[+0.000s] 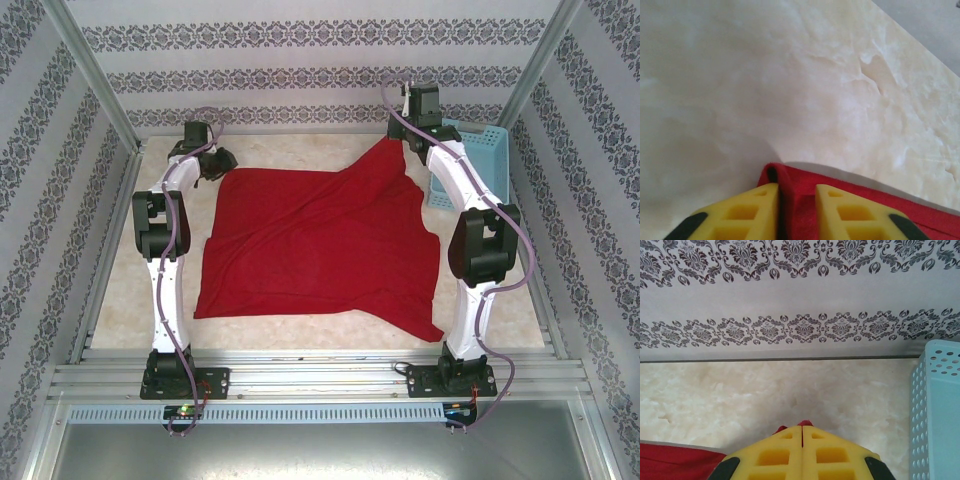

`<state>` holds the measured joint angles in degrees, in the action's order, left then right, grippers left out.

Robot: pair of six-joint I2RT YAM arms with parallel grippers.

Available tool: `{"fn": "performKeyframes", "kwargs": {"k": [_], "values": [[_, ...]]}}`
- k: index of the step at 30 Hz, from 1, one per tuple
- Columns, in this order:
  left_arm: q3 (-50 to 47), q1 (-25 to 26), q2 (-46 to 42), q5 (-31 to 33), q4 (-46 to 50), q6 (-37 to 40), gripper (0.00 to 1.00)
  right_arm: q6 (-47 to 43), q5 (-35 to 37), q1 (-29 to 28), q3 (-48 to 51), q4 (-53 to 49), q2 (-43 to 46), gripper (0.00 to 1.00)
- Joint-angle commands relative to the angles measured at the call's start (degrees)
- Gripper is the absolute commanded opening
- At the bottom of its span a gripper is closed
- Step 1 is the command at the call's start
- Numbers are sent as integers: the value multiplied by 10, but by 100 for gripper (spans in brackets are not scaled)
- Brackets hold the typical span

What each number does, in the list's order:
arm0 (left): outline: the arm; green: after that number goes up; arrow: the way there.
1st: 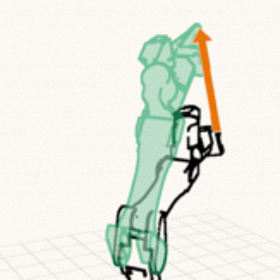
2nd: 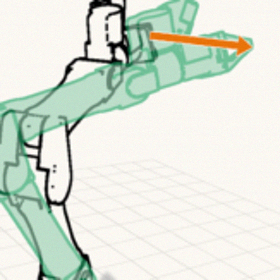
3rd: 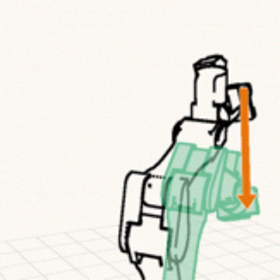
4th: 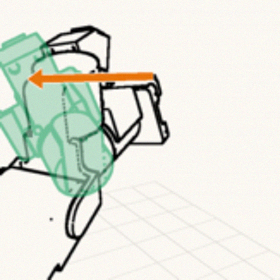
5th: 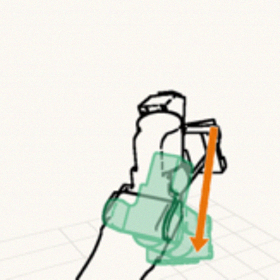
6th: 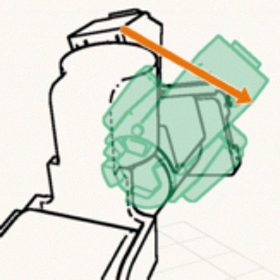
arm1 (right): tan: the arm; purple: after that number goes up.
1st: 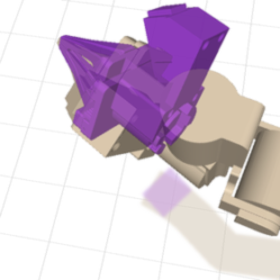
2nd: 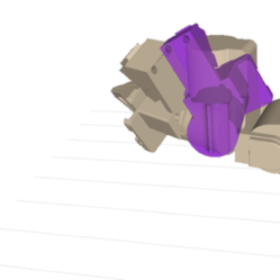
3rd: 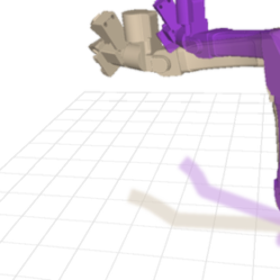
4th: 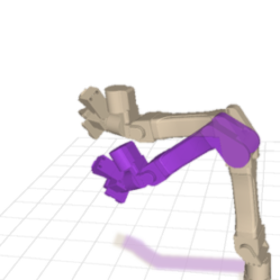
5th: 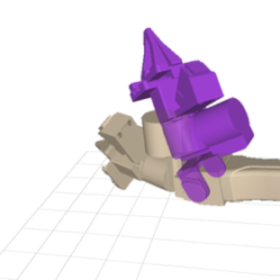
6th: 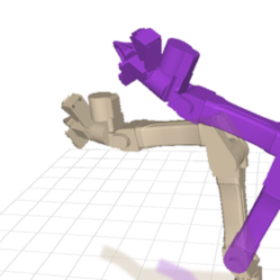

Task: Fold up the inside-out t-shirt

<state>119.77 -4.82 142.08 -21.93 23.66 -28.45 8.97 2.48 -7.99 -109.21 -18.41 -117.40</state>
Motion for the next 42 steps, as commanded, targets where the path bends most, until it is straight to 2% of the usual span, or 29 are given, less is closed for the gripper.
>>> {"fn": "performKeyframes", "kwargs": {"k": [1, 6, 13, 18, 24, 32, 42], "values": [[31, 4, 20, 12, 26, 13, 21, -4, -8, 7, 1, 12, 20, 0], [46, 6, 30, 10, 40, 17, 18, 0, -7, 8, 5, 13, 22, 0], [52, 5, 21, 16, 58, 11, 0, 7, 0, 15, 0, 8, 22, 0], [30, -8, -23, 29, 41, -21, 0, 19, -2, 30, -18, 6, 19, 0], [-19, -54, -74, -58, -51, -124, 0, 32, -18, 46, -57, 0, 11, 0], [-47, -86, -119, -85, -66, -167, 0, 21, -7, 46, -75, -5, 14, 0], [6, -93, -167, -103, 25, -145, 0, 14, -20, 43, -53, 13, 42, 0]]}}
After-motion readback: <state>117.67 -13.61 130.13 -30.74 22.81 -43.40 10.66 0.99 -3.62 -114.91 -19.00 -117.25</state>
